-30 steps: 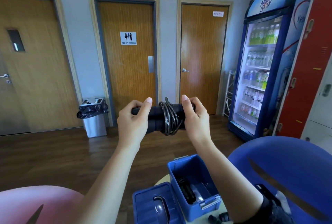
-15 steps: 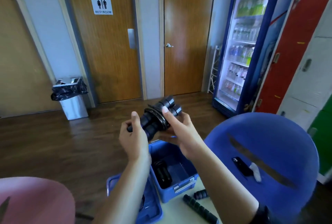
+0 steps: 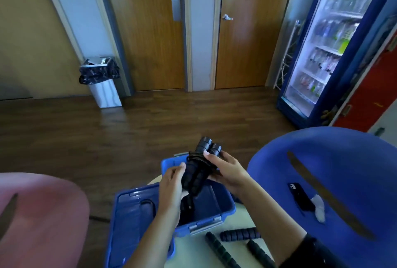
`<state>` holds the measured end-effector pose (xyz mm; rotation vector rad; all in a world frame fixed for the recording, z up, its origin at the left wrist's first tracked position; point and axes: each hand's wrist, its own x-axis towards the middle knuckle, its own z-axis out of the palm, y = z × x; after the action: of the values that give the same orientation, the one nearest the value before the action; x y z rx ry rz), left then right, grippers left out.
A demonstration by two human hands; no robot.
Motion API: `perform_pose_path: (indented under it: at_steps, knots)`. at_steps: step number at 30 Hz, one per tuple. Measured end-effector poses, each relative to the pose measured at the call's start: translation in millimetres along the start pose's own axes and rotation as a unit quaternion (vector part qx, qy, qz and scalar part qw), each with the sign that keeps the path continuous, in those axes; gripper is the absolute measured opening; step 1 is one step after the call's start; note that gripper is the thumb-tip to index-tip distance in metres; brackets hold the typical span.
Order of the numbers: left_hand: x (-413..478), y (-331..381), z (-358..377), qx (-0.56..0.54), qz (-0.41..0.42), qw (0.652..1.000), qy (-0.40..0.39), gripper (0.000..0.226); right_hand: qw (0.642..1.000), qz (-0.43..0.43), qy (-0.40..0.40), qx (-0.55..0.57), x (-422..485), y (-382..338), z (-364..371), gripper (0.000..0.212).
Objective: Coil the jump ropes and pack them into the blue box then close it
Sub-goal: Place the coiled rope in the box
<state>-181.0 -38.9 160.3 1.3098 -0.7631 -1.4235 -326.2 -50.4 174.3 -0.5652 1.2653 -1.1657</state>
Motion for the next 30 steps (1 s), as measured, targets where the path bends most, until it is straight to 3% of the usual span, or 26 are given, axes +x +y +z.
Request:
perform_pose_path:
  at_steps: [5,7,9,12,17,21,25,30]
  knots:
    - [30,-26,-27,0.115,0.020,0.992,0.041,0.013,0.994,0.019,-0.011,-0.110,49,27,-24,0.070]
    - [38,-33,-43,0.214,0.078,0.972,0.064,0.011,0.980,0.018,-0.022,-0.197,65,38,-29,0.093]
    - [45,-40,-56,0.307,0.131,0.940,0.074,0.010,0.957,0.009,-0.033,-0.288,79,48,-32,0.102]
    - [61,-56,-74,0.397,0.176,0.899,0.062,0.008,0.922,0.011,-0.038,-0.386,93,58,-29,0.094]
    - [77,-81,-89,0.503,0.194,0.842,-0.032,0.050,0.893,0.031,-0.048,-0.447,114,80,-24,0.084]
    - [83,-91,-84,0.542,0.204,0.812,-0.068,0.057,0.880,0.045,-0.051,-0.470,122,95,-26,0.085]
    - [89,-100,-83,0.576,0.191,0.792,-0.066,0.062,0.880,0.032,-0.040,-0.472,129,107,-27,0.086]
    - [92,-106,-83,0.582,0.193,0.788,-0.057,0.064,0.899,0.004,-0.023,-0.437,130,118,-26,0.070]
